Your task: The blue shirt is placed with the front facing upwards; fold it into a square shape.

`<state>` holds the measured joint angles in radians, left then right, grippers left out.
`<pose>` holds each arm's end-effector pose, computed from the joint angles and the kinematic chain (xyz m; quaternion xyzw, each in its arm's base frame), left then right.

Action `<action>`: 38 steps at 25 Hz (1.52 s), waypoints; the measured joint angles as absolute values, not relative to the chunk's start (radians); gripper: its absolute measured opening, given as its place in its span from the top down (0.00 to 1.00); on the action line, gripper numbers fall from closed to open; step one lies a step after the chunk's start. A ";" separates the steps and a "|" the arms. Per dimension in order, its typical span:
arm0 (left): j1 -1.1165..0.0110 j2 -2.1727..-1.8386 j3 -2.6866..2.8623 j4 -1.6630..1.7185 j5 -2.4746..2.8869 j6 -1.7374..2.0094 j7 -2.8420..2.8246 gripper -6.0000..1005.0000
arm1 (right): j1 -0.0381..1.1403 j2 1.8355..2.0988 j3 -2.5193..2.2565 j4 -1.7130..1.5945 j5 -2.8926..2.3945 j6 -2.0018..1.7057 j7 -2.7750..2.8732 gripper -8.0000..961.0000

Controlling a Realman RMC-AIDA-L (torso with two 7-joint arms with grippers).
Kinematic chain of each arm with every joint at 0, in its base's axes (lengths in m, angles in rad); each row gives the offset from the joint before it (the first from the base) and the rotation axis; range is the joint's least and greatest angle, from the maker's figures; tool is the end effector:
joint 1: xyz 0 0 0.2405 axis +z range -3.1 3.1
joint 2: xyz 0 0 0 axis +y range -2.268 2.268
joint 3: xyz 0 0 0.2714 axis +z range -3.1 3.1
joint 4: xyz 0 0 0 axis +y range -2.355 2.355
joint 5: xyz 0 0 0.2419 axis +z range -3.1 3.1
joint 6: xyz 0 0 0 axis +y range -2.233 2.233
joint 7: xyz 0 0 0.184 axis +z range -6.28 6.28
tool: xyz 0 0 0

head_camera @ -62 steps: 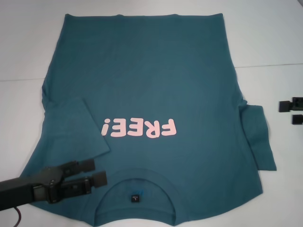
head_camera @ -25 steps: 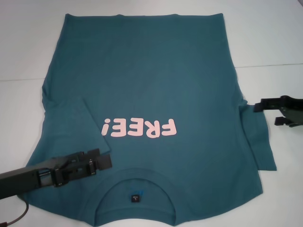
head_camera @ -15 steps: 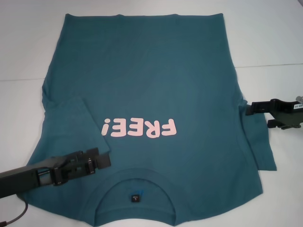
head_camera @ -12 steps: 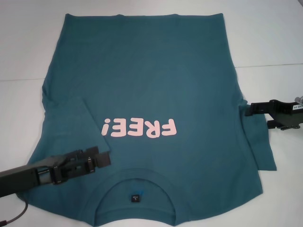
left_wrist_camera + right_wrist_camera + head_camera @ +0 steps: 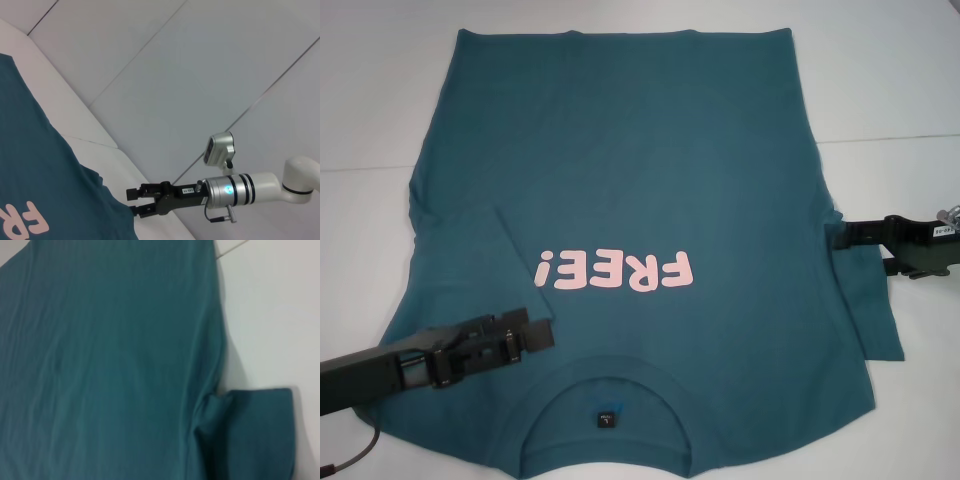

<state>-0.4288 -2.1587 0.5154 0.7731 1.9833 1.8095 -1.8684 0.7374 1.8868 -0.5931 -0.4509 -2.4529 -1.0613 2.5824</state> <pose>-0.2712 0.3280 -0.0205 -0.8296 -0.4283 -0.3571 0.0270 0.3629 0.4688 0.0183 -0.6574 0.6960 0.1201 0.2627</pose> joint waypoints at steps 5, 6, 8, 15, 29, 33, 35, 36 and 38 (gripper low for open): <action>-0.429 -2.161 0.515 0.773 1.983 1.803 -1.868 0.05 | 0.726 1.882 -0.590 -0.456 -2.453 -1.064 2.583 0.02; -0.429 -2.161 0.515 0.773 1.983 1.802 -1.868 0.05 | 0.725 1.880 -0.587 -0.456 -2.453 -1.068 2.583 0.02; -0.430 -2.161 0.515 0.773 1.983 1.802 -1.868 0.05 | 0.724 1.876 -0.587 -0.456 -2.453 -1.074 2.583 0.02; -0.430 -2.161 0.515 0.773 1.983 1.801 -1.868 0.05 | 0.727 1.887 -0.593 -0.451 -2.452 -1.066 2.583 0.02; -0.423 -2.161 0.515 0.764 1.983 1.801 -1.868 0.05 | 0.736 1.903 -0.597 -0.431 -2.451 -1.029 2.572 0.02; -0.426 -2.161 0.515 0.759 1.983 1.801 -1.868 0.05 | 0.736 1.905 -0.588 -0.428 -2.429 -1.027 2.559 0.02; -0.428 -2.160 0.515 0.759 1.983 1.801 -1.868 0.05 | 0.733 1.907 -0.587 -0.428 -2.395 -1.032 2.543 0.02; -0.429 -2.160 0.515 0.759 1.983 1.801 -1.868 0.05 | 0.731 1.907 -0.588 -0.427 -2.375 -1.036 2.532 0.02; -0.429 -2.160 0.515 0.759 1.983 1.801 -1.868 0.05 | 0.727 1.907 -0.592 -0.428 -2.348 -1.044 2.521 0.02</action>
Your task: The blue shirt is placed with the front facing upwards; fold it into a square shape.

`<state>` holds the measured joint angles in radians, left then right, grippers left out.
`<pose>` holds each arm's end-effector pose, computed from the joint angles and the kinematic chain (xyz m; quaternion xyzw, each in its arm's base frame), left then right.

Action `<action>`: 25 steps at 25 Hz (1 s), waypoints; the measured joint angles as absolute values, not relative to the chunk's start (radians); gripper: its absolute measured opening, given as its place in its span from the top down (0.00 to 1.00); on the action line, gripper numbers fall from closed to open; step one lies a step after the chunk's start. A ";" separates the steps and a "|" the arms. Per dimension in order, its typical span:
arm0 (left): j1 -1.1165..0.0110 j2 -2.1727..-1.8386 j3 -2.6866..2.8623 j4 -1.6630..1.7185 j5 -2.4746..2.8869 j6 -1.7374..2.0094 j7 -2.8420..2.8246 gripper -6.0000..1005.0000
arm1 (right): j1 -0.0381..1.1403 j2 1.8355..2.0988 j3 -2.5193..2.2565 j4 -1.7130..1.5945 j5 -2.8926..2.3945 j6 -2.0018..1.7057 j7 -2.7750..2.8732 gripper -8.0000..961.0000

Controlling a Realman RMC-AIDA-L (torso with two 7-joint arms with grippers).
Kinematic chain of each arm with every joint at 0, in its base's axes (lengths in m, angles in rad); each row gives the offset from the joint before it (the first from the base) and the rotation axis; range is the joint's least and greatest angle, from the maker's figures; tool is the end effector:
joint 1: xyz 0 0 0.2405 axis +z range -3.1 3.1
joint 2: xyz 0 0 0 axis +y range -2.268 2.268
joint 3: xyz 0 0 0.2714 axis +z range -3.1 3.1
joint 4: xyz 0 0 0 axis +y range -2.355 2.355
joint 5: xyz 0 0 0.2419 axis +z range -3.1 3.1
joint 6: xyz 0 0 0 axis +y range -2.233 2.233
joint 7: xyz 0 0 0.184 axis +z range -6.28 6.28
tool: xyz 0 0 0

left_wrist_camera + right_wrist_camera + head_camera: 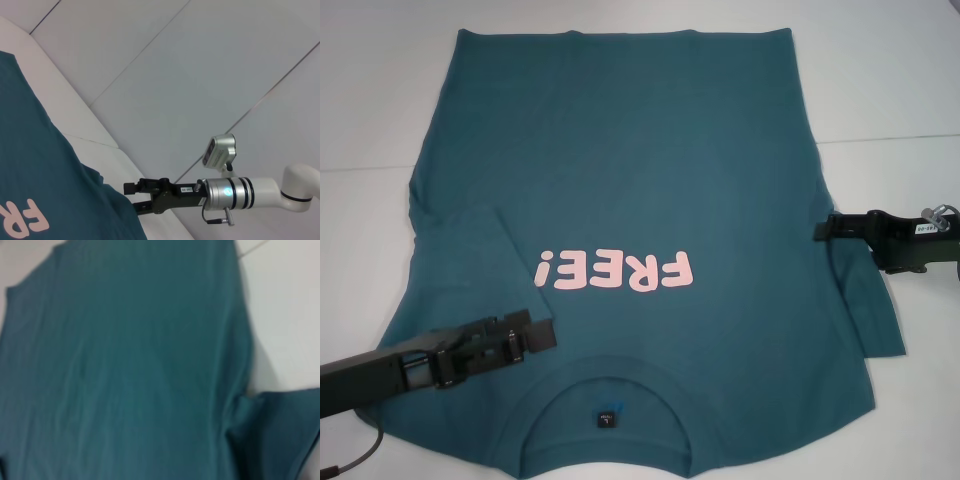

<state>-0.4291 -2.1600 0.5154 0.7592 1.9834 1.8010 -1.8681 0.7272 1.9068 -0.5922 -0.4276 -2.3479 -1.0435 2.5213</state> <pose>-0.2720 0.3278 -0.0238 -0.8262 -0.4336 -0.3587 0.0259 0.3544 0.4691 0.0049 -0.6582 0.6930 0.1594 0.2472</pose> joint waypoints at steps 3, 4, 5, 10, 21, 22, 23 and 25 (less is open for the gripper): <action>-0.429 -2.160 0.515 0.759 1.983 1.801 -1.868 0.05 | 0.726 1.907 -0.595 -0.431 -2.341 -1.052 2.519 0.02; -0.429 -2.160 0.515 0.759 1.983 1.801 -1.868 0.05 | 0.726 1.906 -0.595 -0.432 -2.342 -1.054 2.519 0.02; -0.430 -2.160 0.515 0.759 1.983 1.801 -1.868 0.05 | 0.726 1.905 -0.596 -0.431 -2.343 -1.054 2.519 0.02; -0.431 -2.160 0.515 0.759 1.983 1.801 -1.869 0.05 | 0.725 1.899 -0.598 -0.431 -2.349 -1.059 2.532 0.02; -0.430 -2.158 0.517 0.759 1.971 1.807 -1.877 0.05 | 0.721 1.888 -0.599 -0.456 -2.351 -1.090 2.540 0.23; -0.430 -2.158 0.517 0.759 1.971 1.806 -1.878 0.05 | 0.721 1.888 -0.601 -0.456 -2.351 -1.090 2.540 0.28; -0.429 -2.158 0.517 0.759 1.971 1.806 -1.878 0.05 | 0.721 1.888 -0.603 -0.456 -2.351 -1.089 2.541 0.33; -0.429 -2.158 0.517 0.759 1.970 1.806 -1.879 0.05 | 0.720 1.888 -0.606 -0.456 -2.351 -1.087 2.541 0.44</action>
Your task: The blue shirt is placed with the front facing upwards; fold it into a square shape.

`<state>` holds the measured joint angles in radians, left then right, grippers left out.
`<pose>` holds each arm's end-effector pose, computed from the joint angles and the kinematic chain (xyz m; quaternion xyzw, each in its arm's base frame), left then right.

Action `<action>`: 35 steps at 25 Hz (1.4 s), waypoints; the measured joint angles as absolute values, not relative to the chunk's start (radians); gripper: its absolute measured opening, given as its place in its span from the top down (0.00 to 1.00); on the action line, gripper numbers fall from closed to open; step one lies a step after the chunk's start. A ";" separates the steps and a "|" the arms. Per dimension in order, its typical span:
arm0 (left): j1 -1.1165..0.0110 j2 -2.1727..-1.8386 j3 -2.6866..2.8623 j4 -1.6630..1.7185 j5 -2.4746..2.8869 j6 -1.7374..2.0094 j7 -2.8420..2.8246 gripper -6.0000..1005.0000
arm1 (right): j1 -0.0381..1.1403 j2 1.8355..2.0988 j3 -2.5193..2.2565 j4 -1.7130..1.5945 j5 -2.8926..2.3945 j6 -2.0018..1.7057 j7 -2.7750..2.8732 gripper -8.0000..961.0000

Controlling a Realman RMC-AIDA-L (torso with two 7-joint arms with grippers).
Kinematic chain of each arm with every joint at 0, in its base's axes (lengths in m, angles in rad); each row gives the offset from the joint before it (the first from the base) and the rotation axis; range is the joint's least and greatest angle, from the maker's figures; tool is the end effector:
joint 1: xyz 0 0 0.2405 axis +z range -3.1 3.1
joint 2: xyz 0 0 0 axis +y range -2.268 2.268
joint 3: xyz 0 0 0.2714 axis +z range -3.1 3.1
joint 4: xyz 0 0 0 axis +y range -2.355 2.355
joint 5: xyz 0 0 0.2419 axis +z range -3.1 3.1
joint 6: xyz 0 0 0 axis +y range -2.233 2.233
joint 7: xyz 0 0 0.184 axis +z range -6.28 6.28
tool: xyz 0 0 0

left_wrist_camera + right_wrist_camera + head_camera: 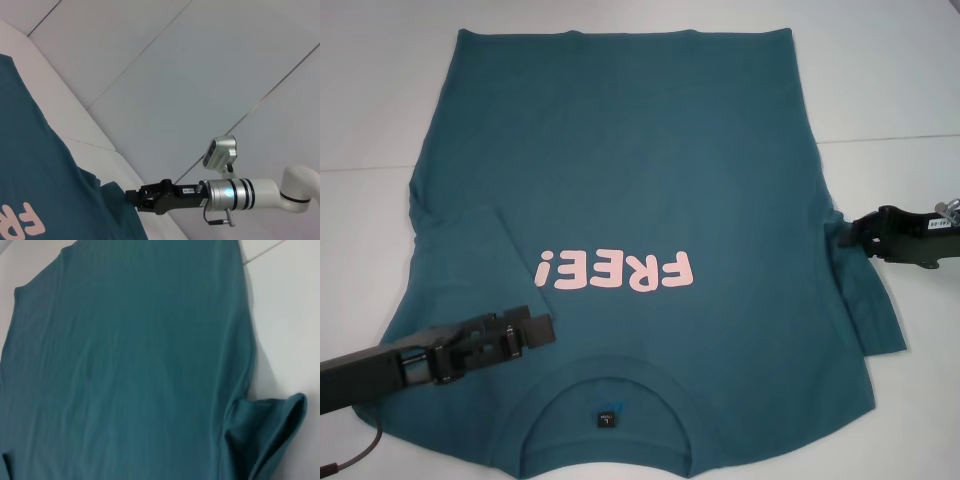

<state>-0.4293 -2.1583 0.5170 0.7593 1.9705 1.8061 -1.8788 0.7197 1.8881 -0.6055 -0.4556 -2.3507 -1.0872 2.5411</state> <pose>-0.2703 0.3283 -0.0217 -0.8234 -0.4347 -0.3640 0.0233 0.3543 0.4683 0.0179 -0.6618 0.6918 0.1545 0.2442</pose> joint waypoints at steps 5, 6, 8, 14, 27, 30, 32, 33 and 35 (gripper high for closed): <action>-0.429 -2.158 0.517 0.759 1.970 1.805 -1.879 0.05 | 0.721 1.887 -0.607 -0.451 -2.373 -1.082 2.550 0.63; -0.429 -2.158 0.517 0.759 1.970 1.805 -1.879 0.05 | 0.723 1.887 -0.607 -0.451 -2.381 -1.082 2.553 0.67; -0.429 -2.158 0.517 0.759 1.969 1.805 -1.879 0.05 | 0.725 1.887 -0.607 -0.451 -2.389 -1.082 2.555 0.75; -0.425 -2.158 0.518 0.759 1.969 1.803 -1.881 0.05 | 0.725 1.887 -0.608 -0.458 -2.390 -1.090 2.556 0.97; -0.418 -2.158 0.515 0.759 1.970 1.810 -1.881 0.05 | 0.666 1.853 -0.607 -0.561 -2.400 -1.151 2.592 0.98; -0.418 -2.158 0.515 0.759 1.970 1.810 -1.881 0.05 | 0.655 1.850 -0.607 -0.594 -2.404 -1.159 2.605 0.98; -0.417 -2.158 0.515 0.759 1.970 1.811 -1.881 0.05 | 0.653 1.848 -0.605 -0.606 -2.404 -1.161 2.607 0.98; -0.417 -2.158 0.515 0.759 1.970 1.811 -1.881 0.05 | 0.653 1.846 -0.603 -0.613 -2.404 -1.162 2.607 0.98; -0.414 -2.158 0.515 0.759 1.970 1.812 -1.882 0.05 | 0.654 1.843 -0.600 -0.626 -2.404 -1.165 2.613 0.98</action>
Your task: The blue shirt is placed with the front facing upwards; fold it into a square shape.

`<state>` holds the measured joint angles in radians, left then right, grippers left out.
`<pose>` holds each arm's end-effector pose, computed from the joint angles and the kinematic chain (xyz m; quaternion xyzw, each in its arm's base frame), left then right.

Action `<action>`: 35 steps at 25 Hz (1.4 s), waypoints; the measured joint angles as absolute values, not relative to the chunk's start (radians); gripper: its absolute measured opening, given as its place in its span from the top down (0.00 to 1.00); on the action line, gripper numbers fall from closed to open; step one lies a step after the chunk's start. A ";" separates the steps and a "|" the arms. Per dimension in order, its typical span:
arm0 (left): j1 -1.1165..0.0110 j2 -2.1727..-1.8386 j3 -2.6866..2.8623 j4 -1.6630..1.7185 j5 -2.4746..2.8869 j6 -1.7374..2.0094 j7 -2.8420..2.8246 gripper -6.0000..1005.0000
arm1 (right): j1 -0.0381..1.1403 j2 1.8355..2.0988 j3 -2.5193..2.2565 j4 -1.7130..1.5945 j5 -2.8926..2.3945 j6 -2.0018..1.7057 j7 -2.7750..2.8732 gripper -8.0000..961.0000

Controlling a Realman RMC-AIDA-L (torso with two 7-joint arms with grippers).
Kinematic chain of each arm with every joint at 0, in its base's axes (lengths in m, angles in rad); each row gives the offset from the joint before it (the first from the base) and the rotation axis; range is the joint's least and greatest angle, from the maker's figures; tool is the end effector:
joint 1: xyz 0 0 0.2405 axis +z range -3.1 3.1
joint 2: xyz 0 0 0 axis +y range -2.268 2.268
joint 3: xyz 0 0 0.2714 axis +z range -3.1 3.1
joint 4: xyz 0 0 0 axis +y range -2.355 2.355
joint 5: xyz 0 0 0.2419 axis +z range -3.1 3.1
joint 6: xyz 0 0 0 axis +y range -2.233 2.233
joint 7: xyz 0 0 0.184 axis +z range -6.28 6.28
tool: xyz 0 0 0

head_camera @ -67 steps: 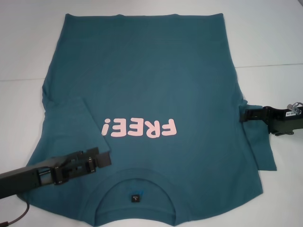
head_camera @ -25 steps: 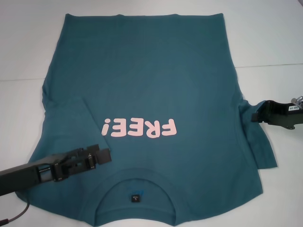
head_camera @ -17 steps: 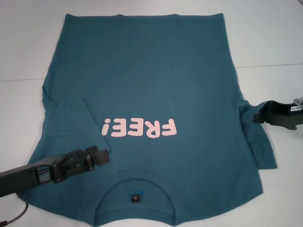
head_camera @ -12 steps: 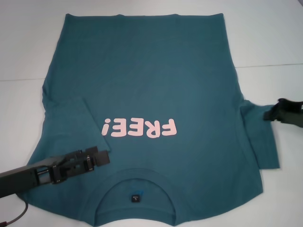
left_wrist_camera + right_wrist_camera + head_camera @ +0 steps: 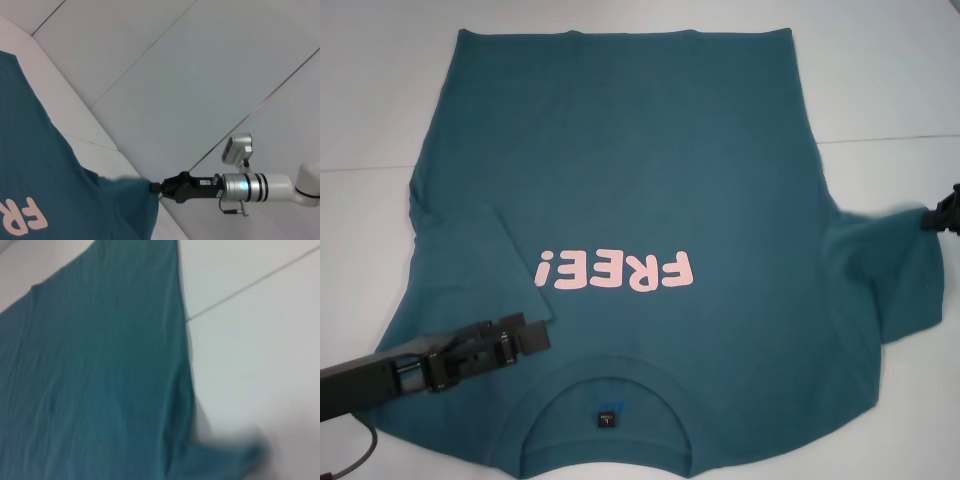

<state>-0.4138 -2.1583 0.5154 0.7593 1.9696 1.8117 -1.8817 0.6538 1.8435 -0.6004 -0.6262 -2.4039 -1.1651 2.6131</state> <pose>-0.2748 0.3234 -0.0213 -0.8193 -0.4413 -0.3652 0.0237 0.3737 0.4636 0.0831 -0.6504 0.6847 0.1439 0.2957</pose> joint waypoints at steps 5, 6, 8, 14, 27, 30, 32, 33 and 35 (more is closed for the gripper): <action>-0.408 -2.158 0.514 0.759 1.970 1.812 -1.888 0.05 | 0.666 1.837 -0.601 -0.650 -2.404 -1.191 2.627 0.98; -0.408 -2.158 0.514 0.759 1.970 1.812 -1.889 0.05 | 0.670 1.836 -0.601 -0.651 -2.403 -1.202 2.628 0.98; -0.407 -2.158 0.513 0.759 1.970 1.812 -1.890 0.05 | 0.679 1.834 -0.607 -0.651 -2.403 -1.236 2.626 0.98; -0.410 -2.158 0.486 0.759 1.969 1.810 -1.892 0.05 | 0.711 1.834 -0.629 -0.654 -2.402 -1.329 2.621 0.98; -0.404 -2.157 0.445 0.759 1.967 1.803 -1.896 0.05 | 0.828 1.823 -0.642 -0.636 -2.398 -1.376 2.639 0.98; -0.403 -2.157 0.430 0.759 1.966 1.804 -1.896 0.05 | 0.844 1.836 -0.669 -0.607 -2.401 -1.344 2.647 0.98; -0.402 -2.157 0.421 0.759 1.966 1.804 -1.898 0.05 | 0.851 1.844 -0.679 -0.586 -2.401 -1.316 2.647 0.98; -0.402 -2.157 0.417 0.759 1.966 1.804 -1.899 0.05 | 0.855 1.848 -0.682 -0.574 -2.402 -1.303 2.647 0.98; -0.402 -2.156 0.411 0.759 1.966 1.804 -1.903 0.05 | 0.862 1.852 -0.688 -0.554 -2.402 -1.278 2.647 0.98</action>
